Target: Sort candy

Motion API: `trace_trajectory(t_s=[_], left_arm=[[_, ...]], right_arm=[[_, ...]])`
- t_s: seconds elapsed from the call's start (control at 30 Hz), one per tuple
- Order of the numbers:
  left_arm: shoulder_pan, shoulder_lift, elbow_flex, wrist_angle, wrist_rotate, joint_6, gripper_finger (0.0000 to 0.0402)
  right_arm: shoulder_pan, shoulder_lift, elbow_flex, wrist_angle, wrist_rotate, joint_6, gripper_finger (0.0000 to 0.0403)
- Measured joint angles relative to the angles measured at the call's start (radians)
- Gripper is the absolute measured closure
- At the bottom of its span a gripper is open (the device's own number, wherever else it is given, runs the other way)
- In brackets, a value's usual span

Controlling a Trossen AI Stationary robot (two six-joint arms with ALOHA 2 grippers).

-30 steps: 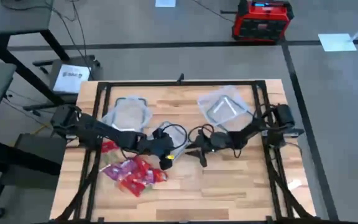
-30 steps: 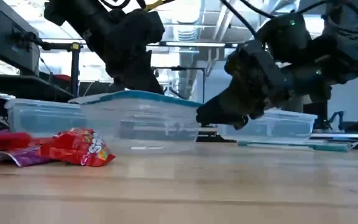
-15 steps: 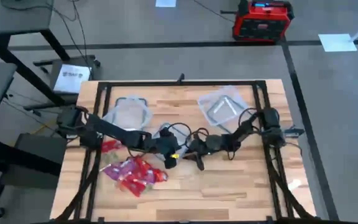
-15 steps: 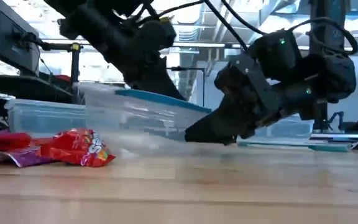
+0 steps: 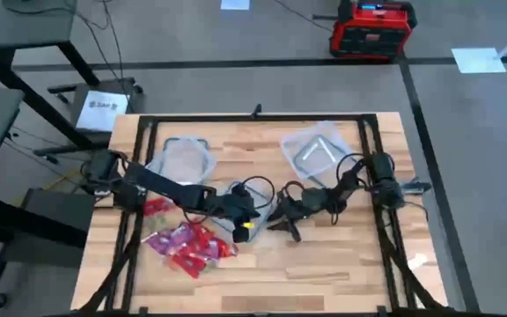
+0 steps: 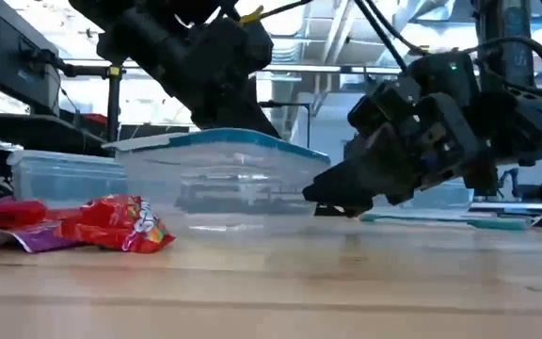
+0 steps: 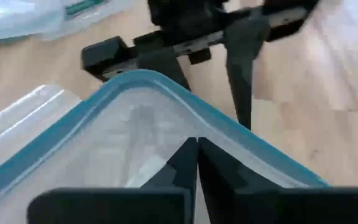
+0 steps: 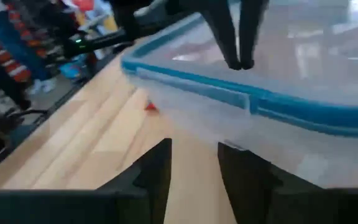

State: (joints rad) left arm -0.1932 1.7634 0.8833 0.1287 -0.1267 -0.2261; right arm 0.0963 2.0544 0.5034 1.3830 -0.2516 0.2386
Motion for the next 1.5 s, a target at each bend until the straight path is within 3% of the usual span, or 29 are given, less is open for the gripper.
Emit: trace_trajectory(t_s=[0.23,0.33,0.5,0.67,0.93,1.07,1.27,1.5], left_arm=[[0.000,0.000,-0.003,0.015,0.056,0.049,0.0402],[0.000,0.000,-0.003,0.016,0.061,0.066,0.0402],[-0.002,0.003,-0.004,0.042,0.105,0.064,0.0402],[-0.002,-0.003,-0.005,0.061,0.132,0.054,0.0402],[-0.001,-0.004,-0.003,0.053,0.133,0.049,0.0402],[0.000,-0.003,-0.004,0.059,0.131,0.054,0.0402],[0.001,-0.003,-0.004,0.078,0.147,0.043,0.0402],[0.003,-0.005,-0.005,0.084,0.153,0.031,0.0402]], right_arm=[[-0.002,-0.002,0.000,0.068,-0.035,0.057,0.0270],[-0.002,-0.009,0.005,0.189,-0.036,0.078,0.0252],[-0.015,-0.018,0.011,0.180,-0.008,0.092,0.0216],[-0.030,-0.020,-0.024,0.176,-0.068,0.107,0.0202],[-0.015,-0.023,-0.106,0.162,-0.210,0.202,0.0216],[0.027,-0.028,-0.102,0.083,-0.171,0.143,0.0224],[0.045,-0.026,-0.078,0.050,0.030,0.050,0.0232],[0.045,-0.024,0.010,-0.041,0.007,0.017,0.0232]])
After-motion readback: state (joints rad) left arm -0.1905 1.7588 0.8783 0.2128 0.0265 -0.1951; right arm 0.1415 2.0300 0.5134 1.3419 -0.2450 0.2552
